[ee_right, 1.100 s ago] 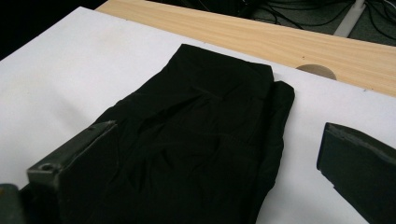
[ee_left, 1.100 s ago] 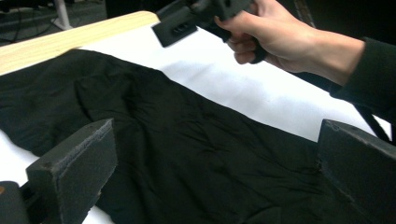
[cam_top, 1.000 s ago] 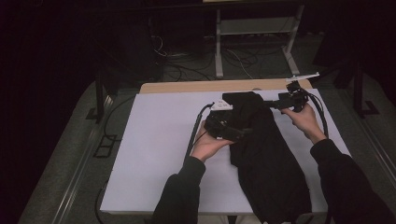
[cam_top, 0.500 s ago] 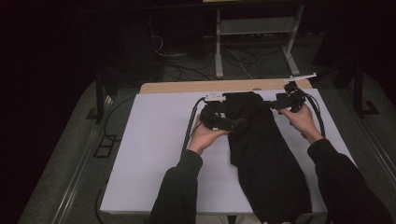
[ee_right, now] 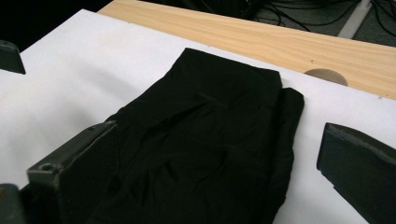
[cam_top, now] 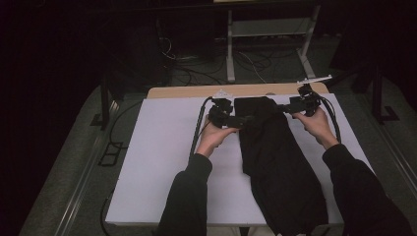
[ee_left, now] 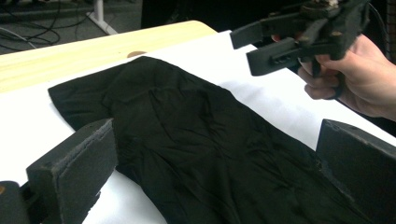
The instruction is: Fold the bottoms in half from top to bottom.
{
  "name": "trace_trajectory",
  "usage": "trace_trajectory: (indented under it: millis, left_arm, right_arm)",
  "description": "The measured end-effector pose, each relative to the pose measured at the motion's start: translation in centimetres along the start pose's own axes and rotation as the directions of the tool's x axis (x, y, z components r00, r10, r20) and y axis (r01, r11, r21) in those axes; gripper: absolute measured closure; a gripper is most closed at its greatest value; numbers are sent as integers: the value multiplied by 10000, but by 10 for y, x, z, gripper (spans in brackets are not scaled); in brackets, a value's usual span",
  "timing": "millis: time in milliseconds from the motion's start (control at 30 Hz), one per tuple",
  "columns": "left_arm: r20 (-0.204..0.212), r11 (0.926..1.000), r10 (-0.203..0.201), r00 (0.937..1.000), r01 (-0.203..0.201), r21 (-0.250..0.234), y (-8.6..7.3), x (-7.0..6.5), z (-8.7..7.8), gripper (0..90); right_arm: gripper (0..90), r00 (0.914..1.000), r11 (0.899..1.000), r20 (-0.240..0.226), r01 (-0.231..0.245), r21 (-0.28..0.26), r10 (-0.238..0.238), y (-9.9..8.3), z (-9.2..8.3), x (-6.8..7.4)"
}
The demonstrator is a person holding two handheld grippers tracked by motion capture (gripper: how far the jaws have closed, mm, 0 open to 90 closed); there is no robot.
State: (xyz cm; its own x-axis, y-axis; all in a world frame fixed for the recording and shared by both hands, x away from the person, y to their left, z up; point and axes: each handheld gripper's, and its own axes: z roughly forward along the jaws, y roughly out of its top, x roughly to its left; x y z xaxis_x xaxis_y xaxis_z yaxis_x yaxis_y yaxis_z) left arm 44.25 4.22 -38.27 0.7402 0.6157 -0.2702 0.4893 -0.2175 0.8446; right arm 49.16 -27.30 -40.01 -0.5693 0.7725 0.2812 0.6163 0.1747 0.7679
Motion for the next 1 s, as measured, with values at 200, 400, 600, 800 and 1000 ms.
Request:
trace_trajectory:
  millis: [200,400,600,800,1000]
  left_arm:
    - [-275,9987,-513,9983,514,-1,-2,13,3,0]
    - [-642,9946,-998,9929,1013,206,-5,25,10,0]
    - [-831,9854,-1649,9828,1678,291,-11,36,22,0]
    - [-843,9711,-2297,9696,2341,463,-21,42,38,0]
    - [-875,9602,-2692,9591,2743,524,-26,42,46,69]
  right_arm:
    - [0,9996,9997,145,-258,36,258,0,0,-7]
    - [0,9966,9972,360,-748,93,744,4,-1,-17]
    - [0,9954,9958,283,-914,-27,914,9,-4,-19]
    - [0,9950,9952,267,-970,141,966,12,-5,-20]
    - [83,9936,9928,35,-1133,400,1133,8,0,-26]
